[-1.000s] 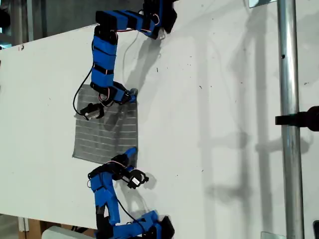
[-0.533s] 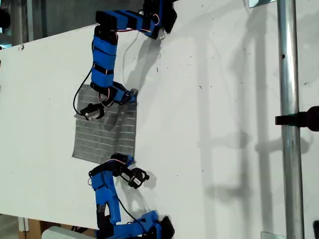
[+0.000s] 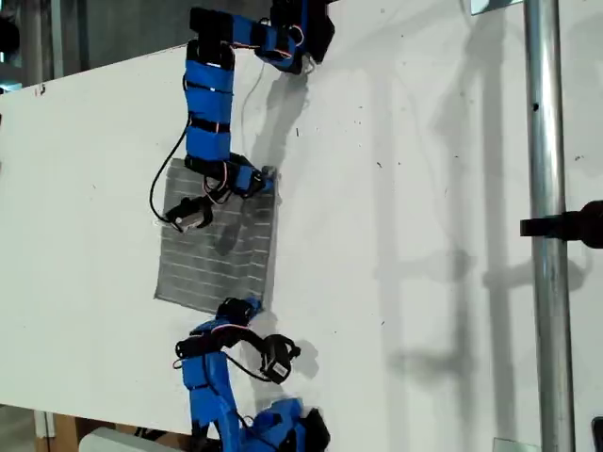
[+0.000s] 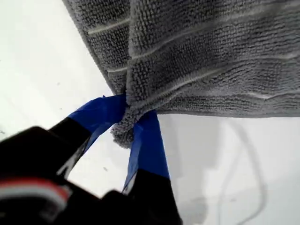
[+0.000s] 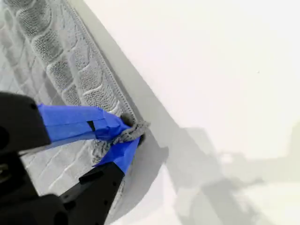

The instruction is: Grasp corners of a towel and fold twice.

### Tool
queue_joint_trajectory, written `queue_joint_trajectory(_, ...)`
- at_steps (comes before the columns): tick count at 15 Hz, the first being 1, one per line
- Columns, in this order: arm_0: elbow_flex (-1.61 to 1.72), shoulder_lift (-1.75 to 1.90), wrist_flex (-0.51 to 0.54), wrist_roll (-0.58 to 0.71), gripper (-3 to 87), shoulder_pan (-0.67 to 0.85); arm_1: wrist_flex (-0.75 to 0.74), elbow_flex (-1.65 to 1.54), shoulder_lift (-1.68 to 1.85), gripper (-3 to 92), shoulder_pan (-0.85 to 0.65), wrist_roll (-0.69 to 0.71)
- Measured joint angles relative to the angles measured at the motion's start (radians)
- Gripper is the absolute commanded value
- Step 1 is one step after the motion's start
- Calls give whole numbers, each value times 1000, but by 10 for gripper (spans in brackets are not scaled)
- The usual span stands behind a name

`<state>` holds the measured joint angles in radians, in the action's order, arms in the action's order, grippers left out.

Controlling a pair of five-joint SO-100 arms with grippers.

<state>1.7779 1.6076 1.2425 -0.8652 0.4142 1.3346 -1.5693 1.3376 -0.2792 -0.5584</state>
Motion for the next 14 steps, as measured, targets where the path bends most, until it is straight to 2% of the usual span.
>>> queue_joint_trajectory(3,138,204,-5,-149,-28,-210,71,0,126,-2,192,-183)
queue_joint_trajectory(5,218,316,-48,-284,-28,-382,77,6,141,-2,330,-302)
queue_joint_trajectory(7,261,365,-130,-396,-28,-509,67,74,140,-2,403,-347)
queue_joint_trajectory(8,267,368,-184,-397,-28,-518,63,92,140,-2,402,-357)
queue_joint_trajectory(11,265,370,-225,-272,-28,-382,78,71,140,-2,272,-293)
queue_joint_trajectory(14,255,333,-249,-2,-28,-80,55,5,141,-2,8,-127)
